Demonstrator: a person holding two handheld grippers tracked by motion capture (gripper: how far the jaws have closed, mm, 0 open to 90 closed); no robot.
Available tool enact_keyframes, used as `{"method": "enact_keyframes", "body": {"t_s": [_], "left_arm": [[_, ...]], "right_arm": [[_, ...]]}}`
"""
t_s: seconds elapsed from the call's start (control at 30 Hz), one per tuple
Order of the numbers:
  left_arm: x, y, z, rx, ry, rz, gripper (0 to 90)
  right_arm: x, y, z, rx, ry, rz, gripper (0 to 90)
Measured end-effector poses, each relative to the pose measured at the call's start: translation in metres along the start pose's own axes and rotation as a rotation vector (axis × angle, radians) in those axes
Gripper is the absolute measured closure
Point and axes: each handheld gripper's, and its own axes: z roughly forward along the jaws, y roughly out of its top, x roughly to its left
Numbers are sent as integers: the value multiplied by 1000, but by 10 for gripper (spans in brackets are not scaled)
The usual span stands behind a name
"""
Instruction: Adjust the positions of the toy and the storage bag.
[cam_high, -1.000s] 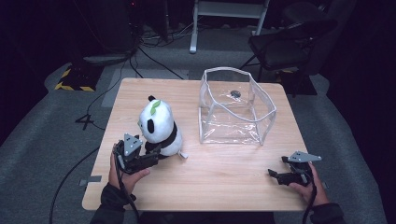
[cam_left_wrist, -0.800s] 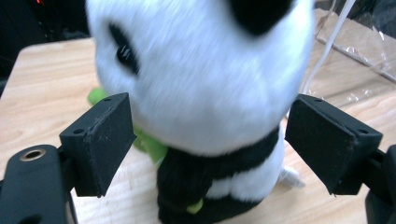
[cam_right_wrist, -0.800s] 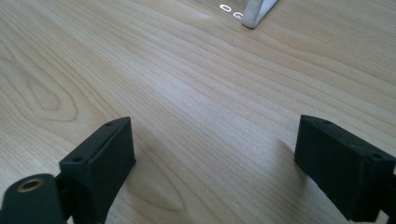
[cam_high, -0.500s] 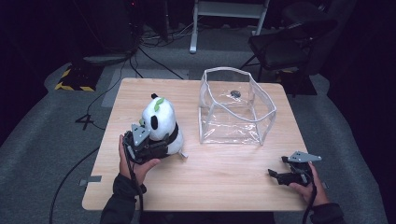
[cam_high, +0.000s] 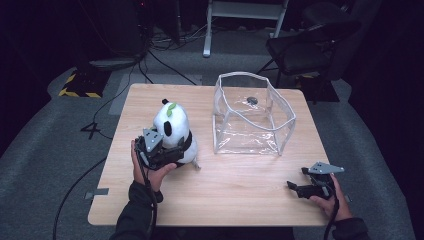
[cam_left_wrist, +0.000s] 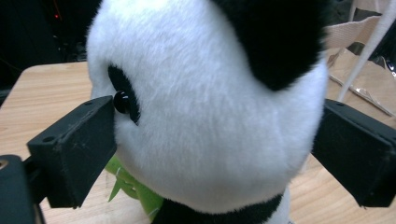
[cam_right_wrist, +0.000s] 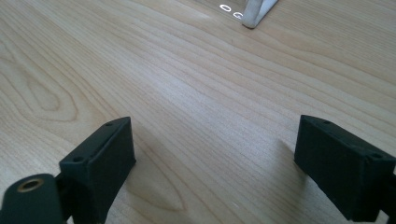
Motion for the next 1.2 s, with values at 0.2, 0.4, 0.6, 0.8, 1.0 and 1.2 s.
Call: {"method": "enact_keyframes", "body": {"t_s": [0.2, 0.4, 0.6, 0.8, 1.0, 1.2], "left_arm": [[-10, -3, 7, -24, 32, 11, 36], [-9, -3, 17, -1, 60, 42, 35], [0, -7, 26, -9, 55, 44, 177], [12, -8, 25, -3, 50, 74, 352], [19, -7, 19, 7, 24, 94, 420], [27, -9, 6, 23, 4, 120, 438]], "right_arm": [[0, 0, 0, 0, -3, 1, 121], [0, 0, 0, 0, -4, 1, 121], [0, 0, -1, -2, 1, -8, 153], [3, 8, -4, 4, 21, -39, 192], [9, 45, -25, -117, 27, -87, 283], [21, 101, -43, -229, 59, -163, 309]]}}
